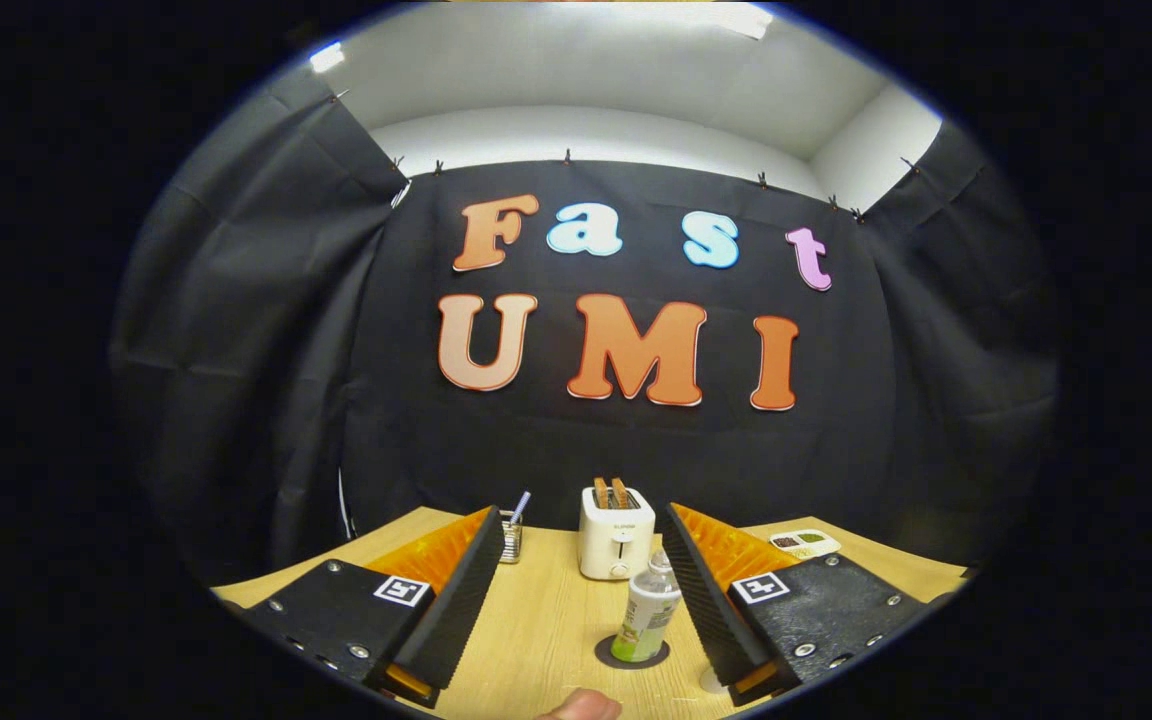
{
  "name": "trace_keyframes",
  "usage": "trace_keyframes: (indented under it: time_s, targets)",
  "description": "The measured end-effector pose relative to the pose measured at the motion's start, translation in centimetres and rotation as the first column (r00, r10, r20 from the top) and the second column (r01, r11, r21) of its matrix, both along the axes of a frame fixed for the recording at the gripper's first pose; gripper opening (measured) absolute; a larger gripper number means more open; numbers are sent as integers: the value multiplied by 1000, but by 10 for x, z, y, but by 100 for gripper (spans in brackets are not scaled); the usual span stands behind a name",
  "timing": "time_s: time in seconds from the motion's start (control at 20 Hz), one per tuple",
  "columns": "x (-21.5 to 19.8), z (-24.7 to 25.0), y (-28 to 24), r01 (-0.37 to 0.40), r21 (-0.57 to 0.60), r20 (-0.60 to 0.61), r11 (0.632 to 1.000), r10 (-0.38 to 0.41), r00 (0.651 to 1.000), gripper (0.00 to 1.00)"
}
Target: Take the bottle from table, then pour the juice into the cup, finally place the bottle on the coaster
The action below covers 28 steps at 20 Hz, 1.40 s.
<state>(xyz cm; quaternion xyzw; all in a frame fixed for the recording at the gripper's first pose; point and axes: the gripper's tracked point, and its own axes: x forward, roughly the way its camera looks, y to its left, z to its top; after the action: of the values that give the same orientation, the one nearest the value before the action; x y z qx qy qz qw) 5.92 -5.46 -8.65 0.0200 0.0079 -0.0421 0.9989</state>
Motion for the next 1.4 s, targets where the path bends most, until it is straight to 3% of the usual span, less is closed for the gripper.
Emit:
trace_keyframes:
  time_s: [0.25, 0.55, 0.75, 1.4]
  targets:
    - [-24, 42, 18, -11, 49, 68, 999, 8, 998, 94]
    - [-42, 61, 37, -38, 44, 55, 998, 35, 998, 94]
    - [-46, 67, 47, -86, 73, 48, 994, 83, 995, 94]
    - [-45, 61, 41, -65, 81, 39, 995, 62, 997, 94]
